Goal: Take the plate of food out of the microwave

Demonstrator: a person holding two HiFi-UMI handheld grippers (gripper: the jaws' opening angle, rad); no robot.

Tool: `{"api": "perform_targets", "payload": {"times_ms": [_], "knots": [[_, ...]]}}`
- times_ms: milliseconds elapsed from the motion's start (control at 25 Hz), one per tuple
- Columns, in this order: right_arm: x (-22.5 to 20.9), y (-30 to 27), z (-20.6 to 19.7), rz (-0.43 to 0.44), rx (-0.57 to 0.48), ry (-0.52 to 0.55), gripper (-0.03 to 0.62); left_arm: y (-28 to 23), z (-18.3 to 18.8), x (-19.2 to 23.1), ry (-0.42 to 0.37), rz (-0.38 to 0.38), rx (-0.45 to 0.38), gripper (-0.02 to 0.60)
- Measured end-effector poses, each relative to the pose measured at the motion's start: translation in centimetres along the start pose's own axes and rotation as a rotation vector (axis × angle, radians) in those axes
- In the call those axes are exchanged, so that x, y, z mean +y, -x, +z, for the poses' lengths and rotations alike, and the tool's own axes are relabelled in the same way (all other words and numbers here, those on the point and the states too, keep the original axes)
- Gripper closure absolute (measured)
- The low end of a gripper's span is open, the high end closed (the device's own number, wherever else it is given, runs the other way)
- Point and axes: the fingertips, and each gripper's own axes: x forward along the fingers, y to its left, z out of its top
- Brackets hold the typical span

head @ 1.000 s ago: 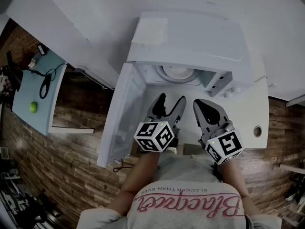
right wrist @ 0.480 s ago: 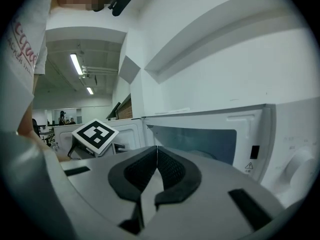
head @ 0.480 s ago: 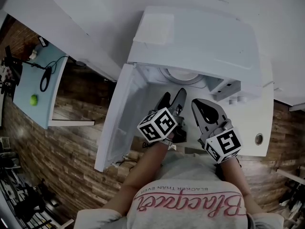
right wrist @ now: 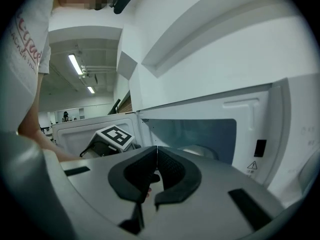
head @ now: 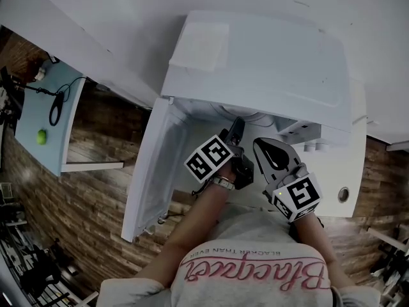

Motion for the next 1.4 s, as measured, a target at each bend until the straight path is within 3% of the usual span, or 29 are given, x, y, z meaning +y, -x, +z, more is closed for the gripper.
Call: {"api": "perform_targets", "payload": {"times_ms": [320, 600, 840, 1160, 1400], "knots": [[-0.2, -0.4, -1.1, 0.022, 0.031, -0.011, 0.582, -2.7, 0.1, 1.3, 0.119, 0.076, 0.009, 0.244], [-1.4, -0.6, -1.5, 0.006, 0.042, -0.025, 0.582, -4.1, 0.2, 2.2, 0.131, 0.212, -0.006, 0.244], [-1.7, -0.5, -1.8, -0.005, 0.043, -0.034, 0.582, -4.7, 0.2, 2.7, 0.148, 0.275, 0.01, 0.244], [-1.3, 0.0, -1.3, -0.005, 0.025, -0.015, 0.582, -3.2, 0.0, 3.1, 0.181, 0.292, 0.008, 0.247], [-0.9, 0.4, -1.4, -0.022, 0.022, -0.009, 0.582, -1.4, 0.0, 3.6, 0.176, 0.276, -0.011, 0.307]]}}
